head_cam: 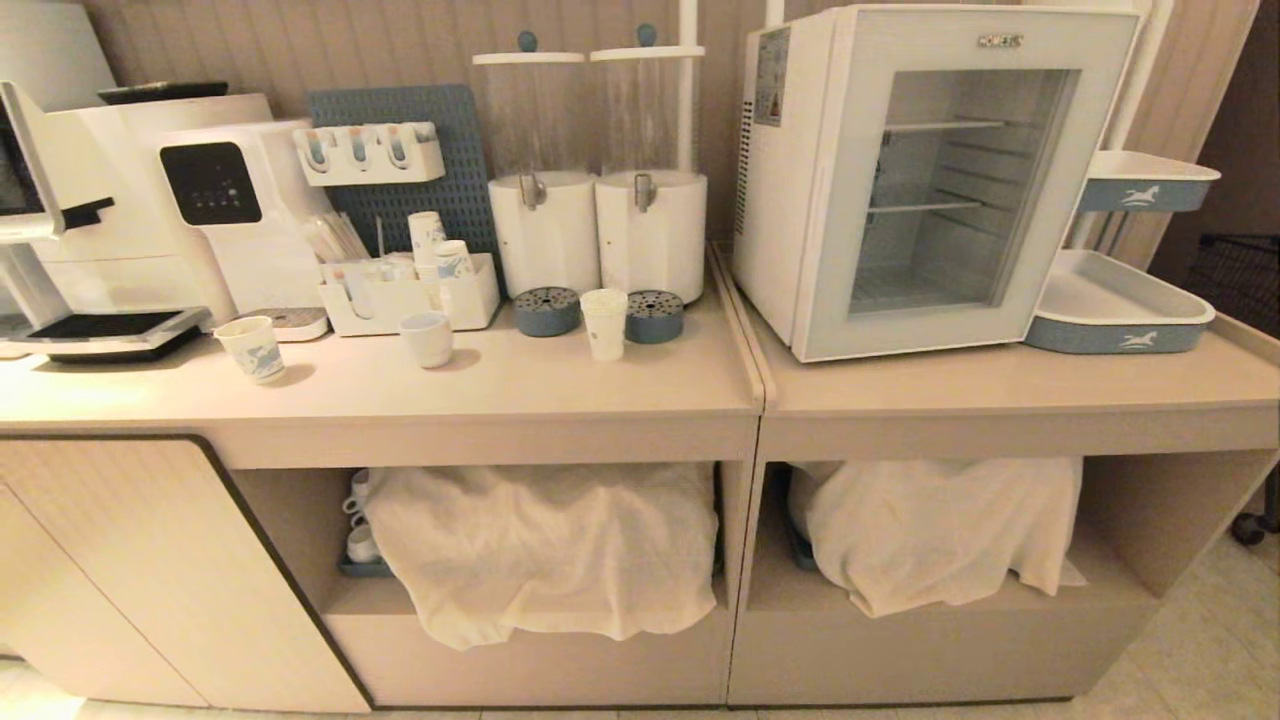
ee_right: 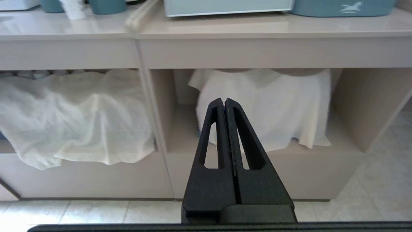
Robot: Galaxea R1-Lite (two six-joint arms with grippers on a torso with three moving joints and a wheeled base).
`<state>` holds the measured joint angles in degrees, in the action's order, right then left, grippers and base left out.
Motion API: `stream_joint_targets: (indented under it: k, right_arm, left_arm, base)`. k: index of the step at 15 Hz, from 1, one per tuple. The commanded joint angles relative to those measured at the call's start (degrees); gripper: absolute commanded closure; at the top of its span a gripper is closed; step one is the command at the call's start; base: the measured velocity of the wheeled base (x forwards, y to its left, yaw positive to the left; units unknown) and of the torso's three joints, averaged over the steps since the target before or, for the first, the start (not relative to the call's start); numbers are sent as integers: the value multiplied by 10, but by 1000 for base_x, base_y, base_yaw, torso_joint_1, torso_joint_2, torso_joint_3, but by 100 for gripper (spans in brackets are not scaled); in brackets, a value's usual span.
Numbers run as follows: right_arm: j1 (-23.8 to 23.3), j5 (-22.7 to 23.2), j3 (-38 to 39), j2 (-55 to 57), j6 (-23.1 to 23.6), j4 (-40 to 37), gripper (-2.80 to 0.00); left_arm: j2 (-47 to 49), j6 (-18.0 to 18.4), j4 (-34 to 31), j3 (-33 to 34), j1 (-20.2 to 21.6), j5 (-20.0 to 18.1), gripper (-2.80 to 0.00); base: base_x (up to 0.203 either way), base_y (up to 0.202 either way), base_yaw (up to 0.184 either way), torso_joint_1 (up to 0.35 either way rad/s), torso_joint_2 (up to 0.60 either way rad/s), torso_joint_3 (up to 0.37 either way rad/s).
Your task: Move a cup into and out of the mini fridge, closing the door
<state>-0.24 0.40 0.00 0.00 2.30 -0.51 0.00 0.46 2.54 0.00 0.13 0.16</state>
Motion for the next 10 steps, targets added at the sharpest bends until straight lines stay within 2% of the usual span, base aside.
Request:
stream_joint_targets:
  k: [1, 10]
  right_arm:
    - [0, -1, 1, -1, 0, 0, 0]
    - [0, -1, 1, -1, 1, 1, 0]
  left_arm:
    - [0, 0, 0, 11, 0, 0, 0]
    - [0, 0, 1, 11, 0, 0, 0]
  base:
    - [0, 196, 0, 2, -2, 2]
    - [0, 192, -1, 3, 2, 2]
